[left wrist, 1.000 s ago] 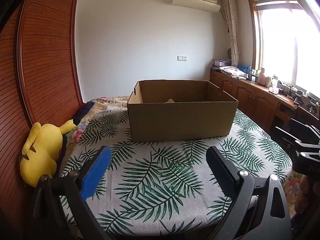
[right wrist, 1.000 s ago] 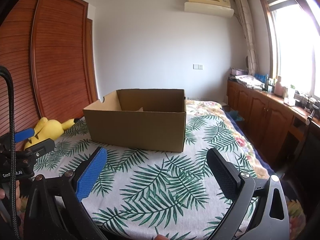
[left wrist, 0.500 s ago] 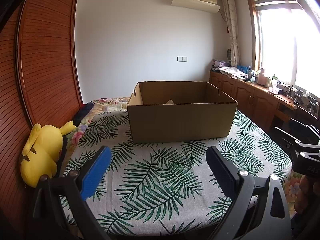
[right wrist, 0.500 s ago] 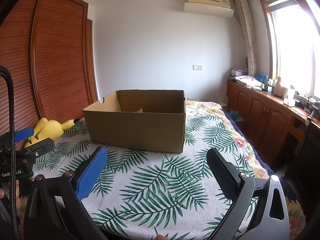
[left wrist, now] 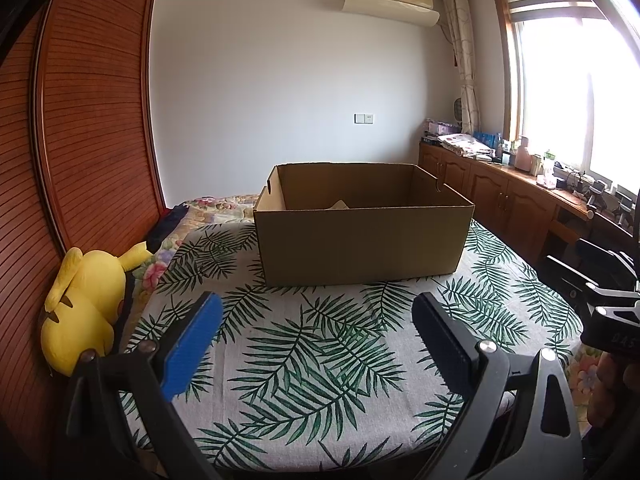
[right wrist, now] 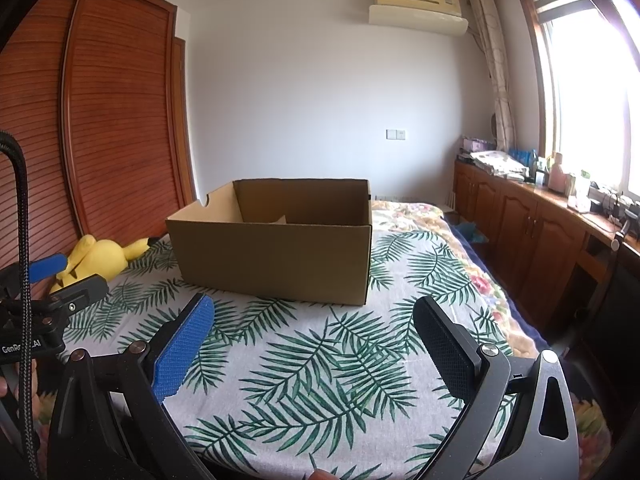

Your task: Organize snacks

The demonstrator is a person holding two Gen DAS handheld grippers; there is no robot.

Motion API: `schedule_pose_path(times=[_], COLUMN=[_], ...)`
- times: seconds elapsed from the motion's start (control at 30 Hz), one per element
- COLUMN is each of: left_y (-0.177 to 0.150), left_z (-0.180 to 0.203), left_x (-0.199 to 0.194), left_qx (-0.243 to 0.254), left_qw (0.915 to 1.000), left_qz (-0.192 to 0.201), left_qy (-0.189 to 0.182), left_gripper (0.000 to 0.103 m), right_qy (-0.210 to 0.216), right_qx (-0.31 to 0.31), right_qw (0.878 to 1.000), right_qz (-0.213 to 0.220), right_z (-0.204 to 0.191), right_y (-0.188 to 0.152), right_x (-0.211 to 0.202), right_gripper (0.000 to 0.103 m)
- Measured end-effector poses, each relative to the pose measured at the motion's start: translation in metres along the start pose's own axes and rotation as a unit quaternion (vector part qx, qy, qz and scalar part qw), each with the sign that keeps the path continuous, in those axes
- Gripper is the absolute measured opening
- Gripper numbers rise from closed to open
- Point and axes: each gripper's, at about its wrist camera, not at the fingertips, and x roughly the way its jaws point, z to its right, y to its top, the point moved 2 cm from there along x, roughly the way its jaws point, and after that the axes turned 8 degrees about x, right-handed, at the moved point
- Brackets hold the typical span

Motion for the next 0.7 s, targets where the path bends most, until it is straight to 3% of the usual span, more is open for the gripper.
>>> schedule_pose_path(times=[0.7], left_y=[-0.0002], left_z=[0.001], left_x=[-0.0016], left_qx=[0.0], left_qw=[1.0], left_qz=[0.001], left_qy=[0.001], left_gripper=[0.097], right_qy=[-0.001], right_qx=[-0.001], right_qw=[1.0], right_qz=[0.0], right_z=[0.0005], right_y=[-0.0009], right_x=[0.0003], right_gripper=[0.101])
